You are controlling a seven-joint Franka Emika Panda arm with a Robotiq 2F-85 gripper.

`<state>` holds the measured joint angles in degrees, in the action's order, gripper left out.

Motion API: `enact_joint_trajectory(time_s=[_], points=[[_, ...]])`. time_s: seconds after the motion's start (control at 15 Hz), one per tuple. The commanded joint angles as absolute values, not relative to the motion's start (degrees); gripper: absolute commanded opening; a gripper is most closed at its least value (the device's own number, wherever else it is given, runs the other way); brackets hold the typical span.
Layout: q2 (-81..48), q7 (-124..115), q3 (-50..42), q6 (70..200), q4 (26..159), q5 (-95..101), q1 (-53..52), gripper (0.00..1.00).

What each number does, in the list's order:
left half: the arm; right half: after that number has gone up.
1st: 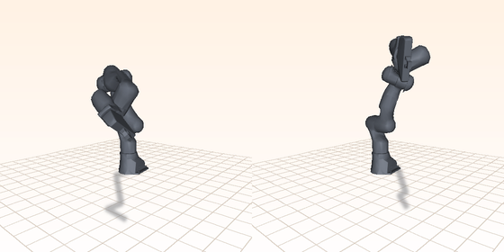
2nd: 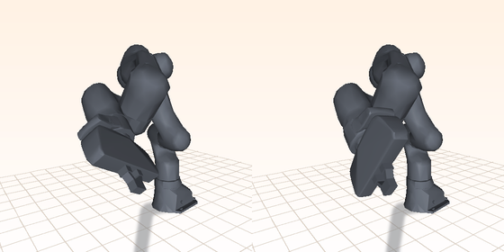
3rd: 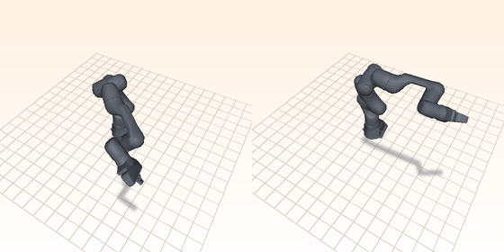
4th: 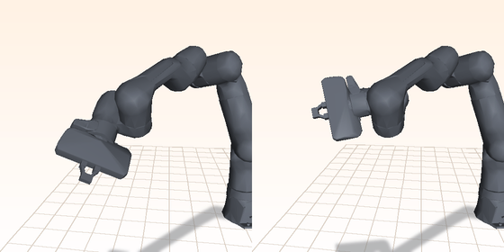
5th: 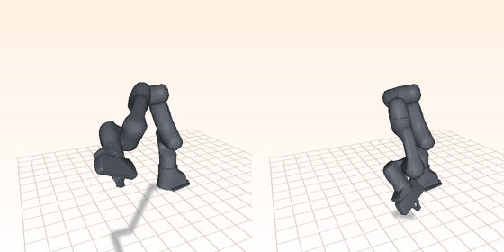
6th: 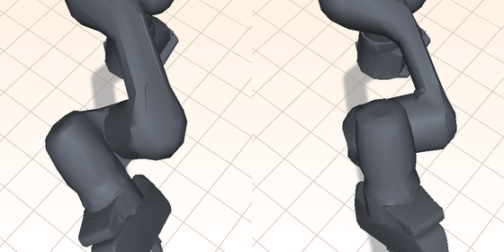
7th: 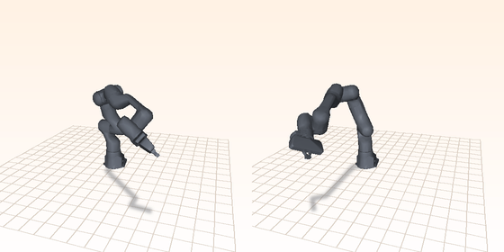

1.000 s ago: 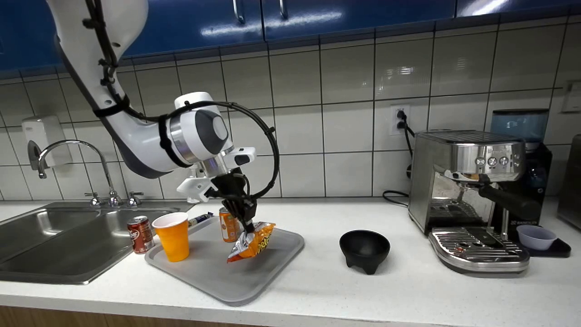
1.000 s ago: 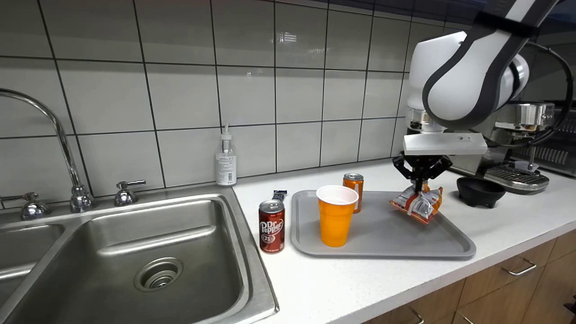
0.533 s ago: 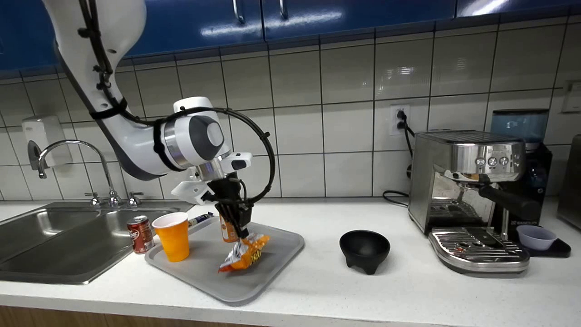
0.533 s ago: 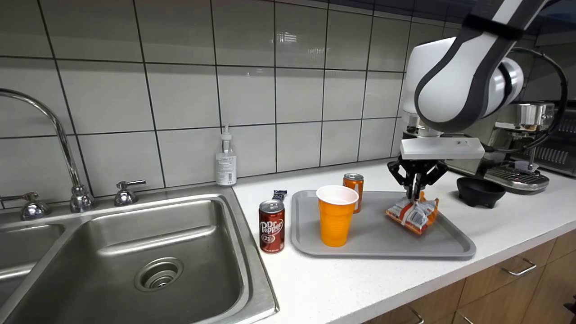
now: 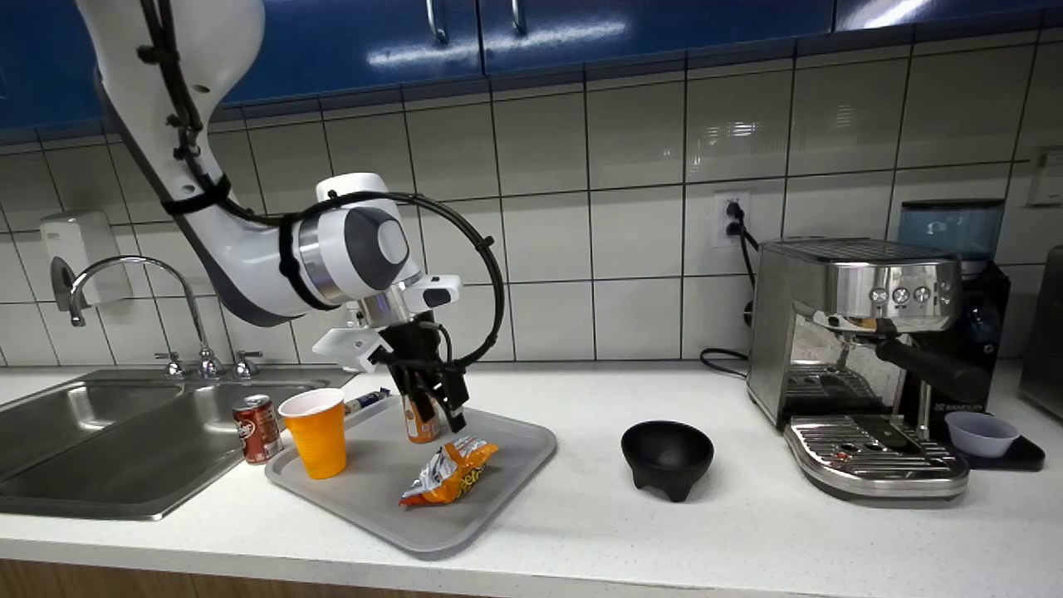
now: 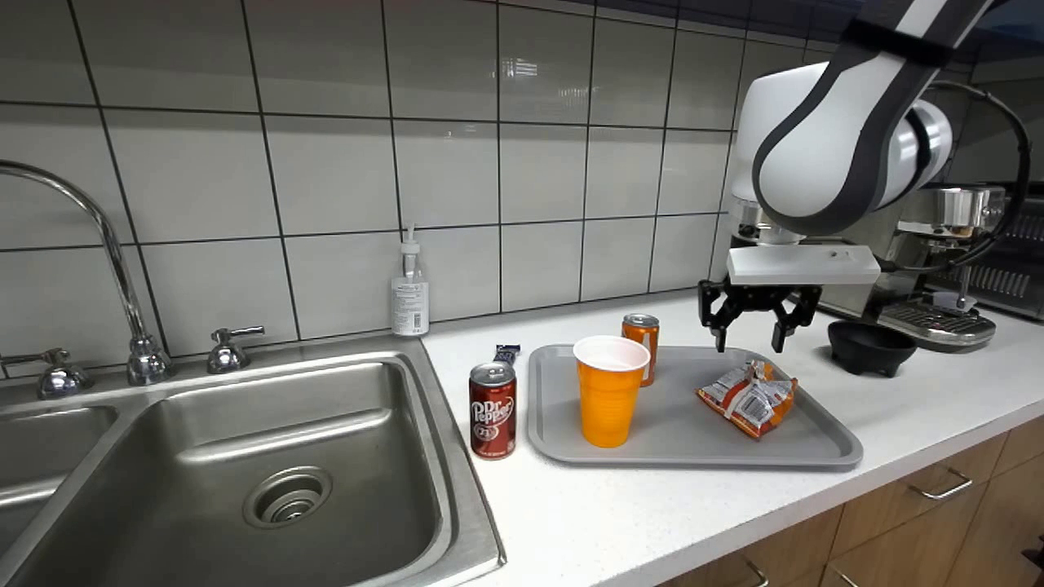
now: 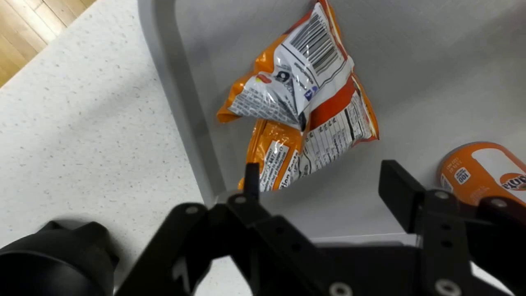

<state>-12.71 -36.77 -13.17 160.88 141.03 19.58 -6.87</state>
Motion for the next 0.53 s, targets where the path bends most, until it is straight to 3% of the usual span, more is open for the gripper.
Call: enact_joint_trajectory(time_s=[0.0,0.13,0.27,0.47], points=[[-8.3,-36.2,-13.3,161.2,143.7,20.8,-6.9,0.97],[-6.8,-36.8,-13.2,161.2,144.6,21.8,-6.9,0.99],[-5.0,-37.6,-12.9,161.2,145.8,23.0,-6.8,0.95],[-1.8,-39.1,-12.2,161.1,147.8,26.0,-6.4,1.00]])
